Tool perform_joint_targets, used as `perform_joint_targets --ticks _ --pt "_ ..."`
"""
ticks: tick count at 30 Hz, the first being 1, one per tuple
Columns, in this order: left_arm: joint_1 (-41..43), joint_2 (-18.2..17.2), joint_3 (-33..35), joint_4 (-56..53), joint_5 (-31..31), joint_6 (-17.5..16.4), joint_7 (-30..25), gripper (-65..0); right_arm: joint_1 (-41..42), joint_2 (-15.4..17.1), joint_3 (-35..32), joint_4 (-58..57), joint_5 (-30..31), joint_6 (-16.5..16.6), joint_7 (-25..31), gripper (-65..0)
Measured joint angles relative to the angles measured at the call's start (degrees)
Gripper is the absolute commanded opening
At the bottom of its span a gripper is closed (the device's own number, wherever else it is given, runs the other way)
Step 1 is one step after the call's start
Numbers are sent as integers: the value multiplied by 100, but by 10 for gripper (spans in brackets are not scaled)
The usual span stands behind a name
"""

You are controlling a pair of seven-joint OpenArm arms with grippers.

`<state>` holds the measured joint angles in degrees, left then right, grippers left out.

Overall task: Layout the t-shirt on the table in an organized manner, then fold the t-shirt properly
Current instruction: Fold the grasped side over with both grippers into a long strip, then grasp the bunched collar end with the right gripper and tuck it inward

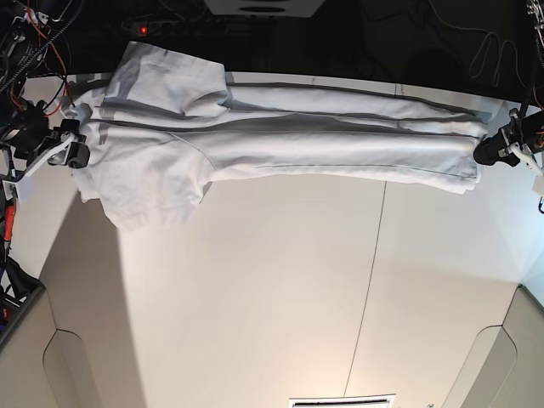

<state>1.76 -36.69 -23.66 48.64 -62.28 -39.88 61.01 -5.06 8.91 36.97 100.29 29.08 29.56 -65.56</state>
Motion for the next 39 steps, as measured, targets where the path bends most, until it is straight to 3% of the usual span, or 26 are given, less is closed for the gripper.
perform_joint_targets --ticks 4,9,21,22,24,25,32,39 --pt "0 0 0 0 -120 0 0 -503 114 -22 4 553 278 22 212 -376" --pt "0 0 0 0 -258 2 0 -503 610 -17 -94 302 -155 31 748 -376" --pt "-2 0 -4 0 -313 20 0 -503 1840 -20 -1104 -2747 -332 13 1091 -378" --pt "-2 0 -4 0 -313 20 0 -503 1888 -20 -1202 -2900 -328 9 1088 -409" --pt "-2 0 -4 0 -313 20 0 -503 1934 -20 -1394 -3040 -315 74 1019 -594" --pt "-2 0 -4 0 -315 17 0 -503 1934 -20 -1475 -3038 -284 101 953 -650" --pt "-2 0 -4 0 -315 17 0 -503 1823 -160 -1567 -2258 715 264 22 -650" --pt "-2 9 -4 0 -317 20 0 -503 636 -809 -1572 -205 1235 343 -507 -650"
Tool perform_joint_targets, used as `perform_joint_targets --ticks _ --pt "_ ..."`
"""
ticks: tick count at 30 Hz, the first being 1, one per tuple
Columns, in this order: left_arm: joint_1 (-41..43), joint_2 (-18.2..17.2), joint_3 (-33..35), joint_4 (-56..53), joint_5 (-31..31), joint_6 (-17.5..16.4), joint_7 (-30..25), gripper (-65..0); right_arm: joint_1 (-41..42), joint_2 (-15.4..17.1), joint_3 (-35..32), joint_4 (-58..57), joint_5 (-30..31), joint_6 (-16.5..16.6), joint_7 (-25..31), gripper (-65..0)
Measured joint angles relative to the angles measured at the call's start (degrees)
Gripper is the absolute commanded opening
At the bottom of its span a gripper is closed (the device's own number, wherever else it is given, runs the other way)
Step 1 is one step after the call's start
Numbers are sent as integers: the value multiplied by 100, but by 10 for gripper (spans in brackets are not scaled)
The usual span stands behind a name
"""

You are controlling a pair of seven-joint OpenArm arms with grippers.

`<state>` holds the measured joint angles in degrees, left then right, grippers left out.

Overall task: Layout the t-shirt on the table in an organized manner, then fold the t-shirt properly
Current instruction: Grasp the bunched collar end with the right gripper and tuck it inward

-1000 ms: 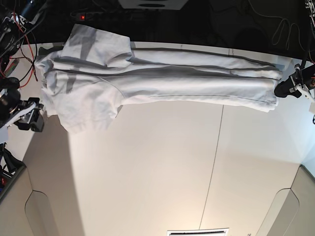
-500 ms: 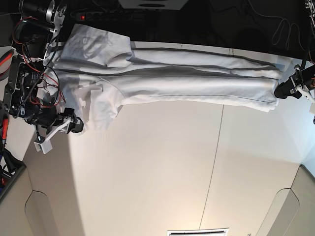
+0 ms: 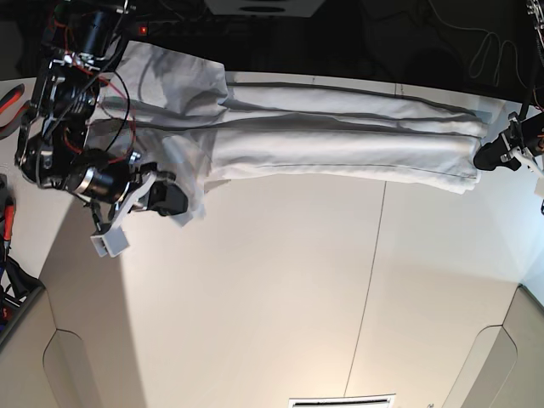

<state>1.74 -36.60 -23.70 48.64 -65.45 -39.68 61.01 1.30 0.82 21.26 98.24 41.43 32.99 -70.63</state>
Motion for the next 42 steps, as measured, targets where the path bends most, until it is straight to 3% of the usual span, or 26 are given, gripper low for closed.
perform_joint_targets --ticks 5,11,20,21,23,25,27,30,34,36,37,39,42 --pt "0 50 0 0 -20 0 0 -503 -868 -22 0 1051 59 4 -11 -650" --pt "2 55 0 0 -39 2 -2 -503 -1596 9 -2 1202 37 7 -52 -650" --pt "0 52 0 0 -70 2 -22 -503 -1860 11 -2 1178 15 7 -57 -650" --pt "0 52 0 0 -74 2 -22 -503 -1860 11 -2 1163 -2 7 -68 -605" --pt "0 52 0 0 -76 2 -22 -503 -1864 11 -2 1139 -20 15 -146 -439" --pt "0 55 0 0 -79 2 -22 -503 -1864 11 -2 1134 -9 7 -144 -404" --pt "0 52 0 0 -79 2 -22 -503 -1862 11 -2 1134 59 7 -144 -406" --pt "0 55 0 0 -138 2 -22 -503 -1864 11 -2 1139 824 7 -286 -412" --pt "0 55 0 0 -160 2 -22 -503 -1843 11 -2 1353 1421 101 -358 -495" --pt "0 52 0 0 -160 2 -22 -503 -1755 11 -2 1504 1392 109 -350 -593" --pt "0 52 0 0 -160 2 -20 -503 -1683 -4 -2 1598 1244 107 -289 -650" --pt "0 55 0 0 -162 2 -22 -503 -1543 -114 0 1746 496 105 98 -650" --pt "0 52 0 0 -162 2 -22 -503 -1447 -343 2 1742 -612 -184 994 -650"
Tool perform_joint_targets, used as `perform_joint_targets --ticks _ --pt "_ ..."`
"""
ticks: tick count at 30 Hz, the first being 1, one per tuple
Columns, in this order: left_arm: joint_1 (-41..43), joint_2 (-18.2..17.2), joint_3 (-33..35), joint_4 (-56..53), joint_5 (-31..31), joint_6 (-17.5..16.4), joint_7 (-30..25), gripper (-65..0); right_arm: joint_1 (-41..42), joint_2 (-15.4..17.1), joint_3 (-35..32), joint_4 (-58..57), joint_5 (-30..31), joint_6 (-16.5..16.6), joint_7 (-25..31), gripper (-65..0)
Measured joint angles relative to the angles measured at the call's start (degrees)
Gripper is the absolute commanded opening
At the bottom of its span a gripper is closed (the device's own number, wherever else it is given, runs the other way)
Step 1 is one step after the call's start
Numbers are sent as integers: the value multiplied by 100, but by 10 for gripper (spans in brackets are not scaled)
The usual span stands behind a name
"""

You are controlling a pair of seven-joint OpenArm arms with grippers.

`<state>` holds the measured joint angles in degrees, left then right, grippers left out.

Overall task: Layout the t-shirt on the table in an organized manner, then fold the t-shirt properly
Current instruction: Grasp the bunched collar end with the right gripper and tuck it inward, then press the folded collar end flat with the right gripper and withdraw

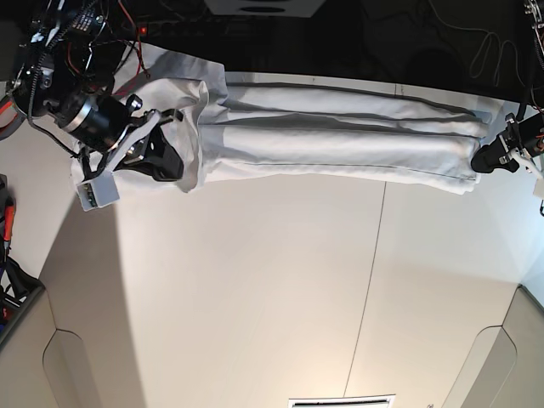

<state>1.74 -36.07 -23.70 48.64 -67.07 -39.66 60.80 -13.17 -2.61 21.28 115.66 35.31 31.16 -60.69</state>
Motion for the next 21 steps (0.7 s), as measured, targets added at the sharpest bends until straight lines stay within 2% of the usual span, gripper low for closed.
perform_joint_targets --ticks 3,6,10,14,18,21 --pt "2 2 0 0 -2 0 0 -503 -31 -262 -2 -31 -874 -664 667 -650" --pt "0 0 0 0 -2 0 0 -503 74 -444 -2 -168 -1467 -1003 756 -650" --pt "0 0 0 0 -2 0 0 -503 245 -485 -70 -581 -2124 -1600 1099 -650" --pt "0 0 0 0 -2 0 0 -503 402 -463 -402 -1193 -2308 -1742 1182 -650" --pt "0 2 0 0 -4 0 0 -503 463 -457 -1182 -1843 -2321 -1729 1274 -650" --pt "0 0 0 0 -4 0 0 -503 466 -457 -1836 -2103 -2732 -1731 1360 -650"
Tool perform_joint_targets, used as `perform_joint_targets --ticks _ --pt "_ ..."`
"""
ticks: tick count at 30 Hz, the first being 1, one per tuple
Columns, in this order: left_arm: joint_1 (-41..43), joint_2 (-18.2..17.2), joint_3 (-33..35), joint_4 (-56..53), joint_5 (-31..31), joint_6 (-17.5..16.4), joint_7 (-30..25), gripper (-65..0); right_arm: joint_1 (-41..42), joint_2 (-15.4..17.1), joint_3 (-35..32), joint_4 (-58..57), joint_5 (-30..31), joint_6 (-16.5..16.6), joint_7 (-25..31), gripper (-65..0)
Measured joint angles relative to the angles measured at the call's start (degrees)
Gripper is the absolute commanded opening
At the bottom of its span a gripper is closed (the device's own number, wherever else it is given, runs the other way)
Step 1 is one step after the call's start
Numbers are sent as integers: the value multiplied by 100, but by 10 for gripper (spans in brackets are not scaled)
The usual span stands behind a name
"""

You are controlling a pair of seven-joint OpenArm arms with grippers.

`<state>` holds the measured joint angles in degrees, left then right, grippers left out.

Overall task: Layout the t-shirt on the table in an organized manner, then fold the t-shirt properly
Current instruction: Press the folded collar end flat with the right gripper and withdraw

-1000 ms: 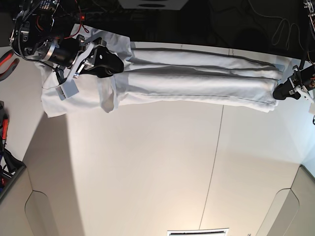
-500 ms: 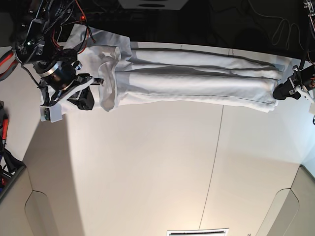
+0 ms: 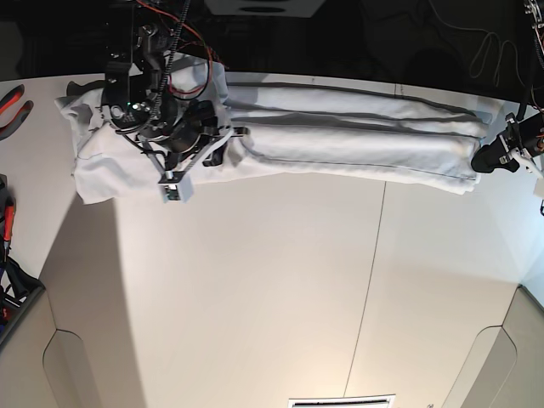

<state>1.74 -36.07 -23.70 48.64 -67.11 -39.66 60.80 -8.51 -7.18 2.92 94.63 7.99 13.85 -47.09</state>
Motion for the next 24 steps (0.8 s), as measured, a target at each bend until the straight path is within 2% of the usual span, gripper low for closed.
perform_joint_targets --ticks 6,12,14,16,18,21,24 --pt "0 0 0 0 2 0 0 -503 275 4 -804 -31 -393 -87 0 -650" --pt "0 0 0 0 -66 0 0 -503 616 7 -933 -28 -461 -81 -13 -650" --pt "2 2 0 0 -472 0 -7 -503 710 4 -933 26 -682 -87 -33 -650" --pt "0 7 -103 0 -1005 0 -61 -503 715 4 -931 188 -863 -332 -98 -650" --pt "-22 4 -310 0 -1381 0 -63 -503 678 7 -903 444 -1001 -389 -361 -650" --pt "-35 2 -708 15 -1633 -2 33 -502 549 13 -815 992 -1158 -402 -634 -650" --pt "-28 9 -1049 160 -1609 -2 476 -499 328 162 -732 1617 -1132 -391 -922 -650"
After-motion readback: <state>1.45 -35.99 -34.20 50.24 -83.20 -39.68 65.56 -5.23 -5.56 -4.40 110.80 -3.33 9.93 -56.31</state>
